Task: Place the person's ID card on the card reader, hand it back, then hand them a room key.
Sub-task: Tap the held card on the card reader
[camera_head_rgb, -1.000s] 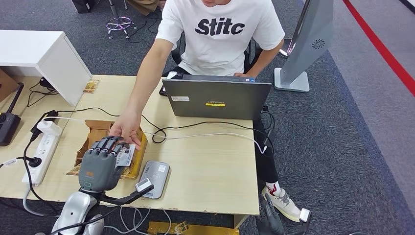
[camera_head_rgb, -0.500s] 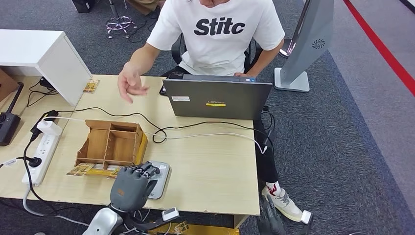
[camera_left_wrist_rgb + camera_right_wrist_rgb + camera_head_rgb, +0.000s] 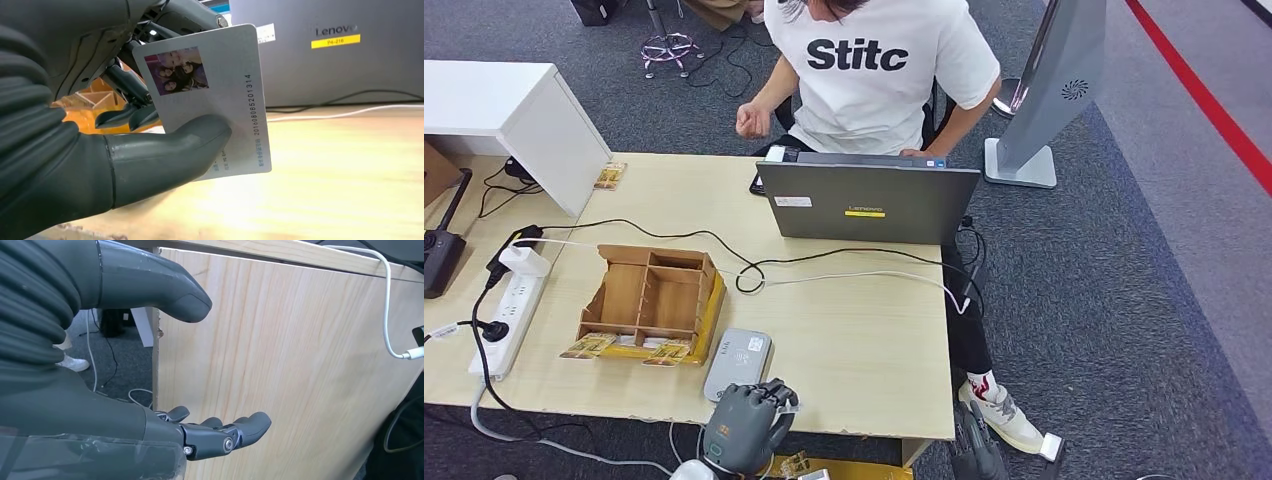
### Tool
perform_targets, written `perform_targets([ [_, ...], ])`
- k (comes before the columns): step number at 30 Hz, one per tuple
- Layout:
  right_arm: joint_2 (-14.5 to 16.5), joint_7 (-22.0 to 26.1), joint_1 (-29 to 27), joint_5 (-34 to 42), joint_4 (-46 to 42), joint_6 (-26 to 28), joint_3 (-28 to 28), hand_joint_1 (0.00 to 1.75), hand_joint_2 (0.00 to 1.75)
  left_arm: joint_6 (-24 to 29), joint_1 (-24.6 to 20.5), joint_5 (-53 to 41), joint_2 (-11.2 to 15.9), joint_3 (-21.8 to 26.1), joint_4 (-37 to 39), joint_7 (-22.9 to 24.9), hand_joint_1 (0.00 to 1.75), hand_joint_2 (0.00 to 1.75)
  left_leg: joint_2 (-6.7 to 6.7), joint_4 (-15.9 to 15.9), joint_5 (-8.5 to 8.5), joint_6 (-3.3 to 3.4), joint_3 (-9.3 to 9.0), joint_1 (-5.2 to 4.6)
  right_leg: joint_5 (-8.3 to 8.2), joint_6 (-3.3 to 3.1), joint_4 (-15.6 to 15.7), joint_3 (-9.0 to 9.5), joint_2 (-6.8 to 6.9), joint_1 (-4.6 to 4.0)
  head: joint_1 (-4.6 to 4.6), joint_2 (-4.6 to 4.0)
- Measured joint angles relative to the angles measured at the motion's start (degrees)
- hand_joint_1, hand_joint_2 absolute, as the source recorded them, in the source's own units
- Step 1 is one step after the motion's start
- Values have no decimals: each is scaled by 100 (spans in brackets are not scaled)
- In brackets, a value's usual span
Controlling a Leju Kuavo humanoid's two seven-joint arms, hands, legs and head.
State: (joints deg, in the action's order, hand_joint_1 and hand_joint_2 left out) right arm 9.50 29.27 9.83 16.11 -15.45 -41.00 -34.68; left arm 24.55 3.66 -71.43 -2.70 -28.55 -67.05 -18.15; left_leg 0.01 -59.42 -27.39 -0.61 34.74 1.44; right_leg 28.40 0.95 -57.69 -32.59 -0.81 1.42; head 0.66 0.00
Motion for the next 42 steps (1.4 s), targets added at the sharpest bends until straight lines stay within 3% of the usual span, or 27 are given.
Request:
perform_targets([
  [11,-5,-14,-4,-13,0,-5,-1,0,175,233,-40,10,4,-34,149,155,175,175,0,0,0,0,-1,0,0,0,0,0,0,0,0,0],
  [28,-5,-70,5,-40,0,-2,1,0,175,142,-120,-328,173,796,-1292,127,175,175,-1,0,0,0,0,0,0,0,-2,2,1,0,0,0],
  [42,-5,-150,22,-119,0,2,90,0,175,20,-328,-539,186,928,-75,210,175,175,0,0,1,0,0,0,0,0,-2,2,0,0,0,0],
])
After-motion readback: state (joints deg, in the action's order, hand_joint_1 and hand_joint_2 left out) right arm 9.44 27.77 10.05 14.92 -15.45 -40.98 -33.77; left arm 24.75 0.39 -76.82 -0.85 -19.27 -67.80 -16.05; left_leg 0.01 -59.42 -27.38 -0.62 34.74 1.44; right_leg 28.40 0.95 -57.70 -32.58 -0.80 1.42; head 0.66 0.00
